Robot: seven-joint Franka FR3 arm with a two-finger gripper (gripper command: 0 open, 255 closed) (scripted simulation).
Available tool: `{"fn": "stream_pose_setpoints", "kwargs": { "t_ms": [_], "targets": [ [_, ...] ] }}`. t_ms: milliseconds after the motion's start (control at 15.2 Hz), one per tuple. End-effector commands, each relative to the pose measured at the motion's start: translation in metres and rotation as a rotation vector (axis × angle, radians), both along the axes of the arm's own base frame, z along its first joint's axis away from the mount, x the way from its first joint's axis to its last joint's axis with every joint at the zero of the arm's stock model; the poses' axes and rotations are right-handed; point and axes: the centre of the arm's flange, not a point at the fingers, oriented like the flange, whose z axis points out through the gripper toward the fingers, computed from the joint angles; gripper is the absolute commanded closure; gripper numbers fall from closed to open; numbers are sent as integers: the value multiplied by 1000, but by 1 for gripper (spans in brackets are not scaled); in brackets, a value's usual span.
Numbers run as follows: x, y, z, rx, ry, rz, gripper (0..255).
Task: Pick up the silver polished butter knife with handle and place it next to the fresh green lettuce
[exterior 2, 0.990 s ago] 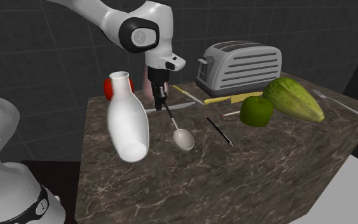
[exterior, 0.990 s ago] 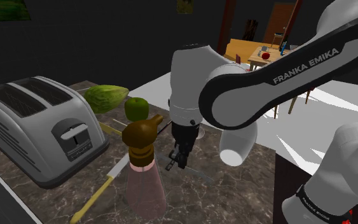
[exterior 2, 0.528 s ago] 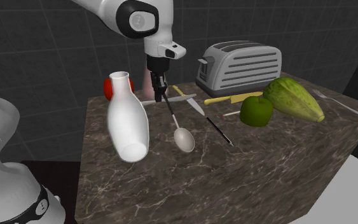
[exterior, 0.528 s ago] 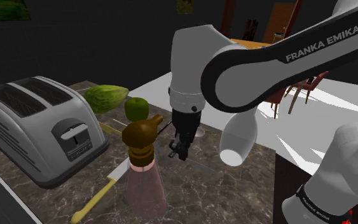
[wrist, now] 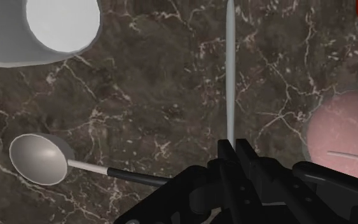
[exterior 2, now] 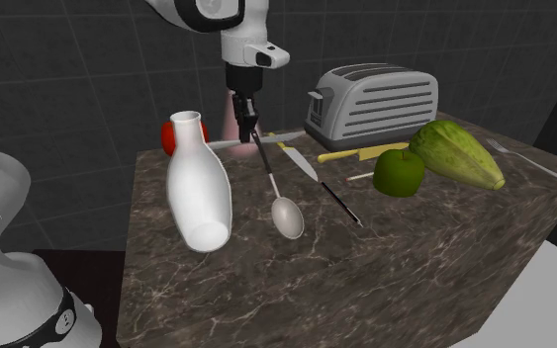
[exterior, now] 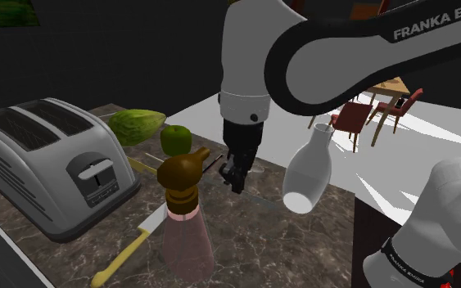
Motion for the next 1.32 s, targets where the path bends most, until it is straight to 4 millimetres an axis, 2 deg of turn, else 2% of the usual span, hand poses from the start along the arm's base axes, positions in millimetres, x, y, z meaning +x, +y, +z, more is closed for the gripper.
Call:
{"fn": "stream_pose_setpoints", "kwargs": {
  "t_ms": [0,1188,1254],
  "targets": [
    [0,1,11,0,0,0,255],
    [0,1,103,0,0,0,255],
    [13,-2,103,0,0,0,255]
  ]
}}
